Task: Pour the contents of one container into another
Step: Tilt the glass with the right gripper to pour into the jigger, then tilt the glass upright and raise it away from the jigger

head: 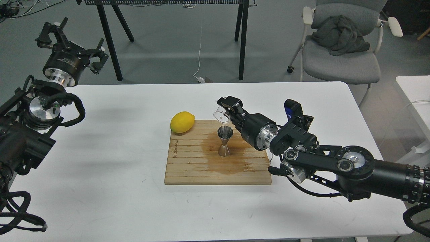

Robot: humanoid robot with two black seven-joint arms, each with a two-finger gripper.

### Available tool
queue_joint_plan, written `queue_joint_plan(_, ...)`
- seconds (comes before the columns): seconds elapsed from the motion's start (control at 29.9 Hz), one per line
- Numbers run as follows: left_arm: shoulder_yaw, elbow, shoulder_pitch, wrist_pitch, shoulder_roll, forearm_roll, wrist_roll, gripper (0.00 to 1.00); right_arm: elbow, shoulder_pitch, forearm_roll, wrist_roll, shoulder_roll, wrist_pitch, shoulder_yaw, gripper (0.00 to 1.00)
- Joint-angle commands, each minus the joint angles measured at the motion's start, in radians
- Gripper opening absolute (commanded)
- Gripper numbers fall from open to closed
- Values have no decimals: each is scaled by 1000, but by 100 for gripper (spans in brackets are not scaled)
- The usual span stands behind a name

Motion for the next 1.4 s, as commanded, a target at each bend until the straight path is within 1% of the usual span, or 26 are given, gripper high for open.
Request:
queue_joint_plan(0.0, -1, 0, 0, 0, 0, 0, 0, 100, -1, 5, -4, 2, 1, 0, -6, 32)
queue_joint_plan(0.23, 0, 0, 1, 0, 0, 0, 0, 100, -2, 33, -53, 2, -1, -14, -79, 32)
queue_joint_plan(0.43, -1, 1, 0, 0, -2, 0, 0, 100, -6, 33, -84, 15, -1, -25, -89, 32)
queue_joint_plan(0.67, -1, 0, 3, -1, -3, 0, -1, 100, -7, 37, -92, 15, 1, -25, -93, 31)
queue_joint_plan(0.9, -1, 0, 3, -1, -3, 0, -6, 100, -9, 102, -110, 15, 2, -42, -185, 31)
queue_joint_plan(1.27, -4, 0, 3, -1, -2, -2, -6, 100, -12, 106, -116, 12, -10, -42, -185, 31)
queue_joint_plan(1.37, -6, 0, 3, -17, 3, -2, -6, 100, -9, 99, -94, 10, -21, -42, -173, 31)
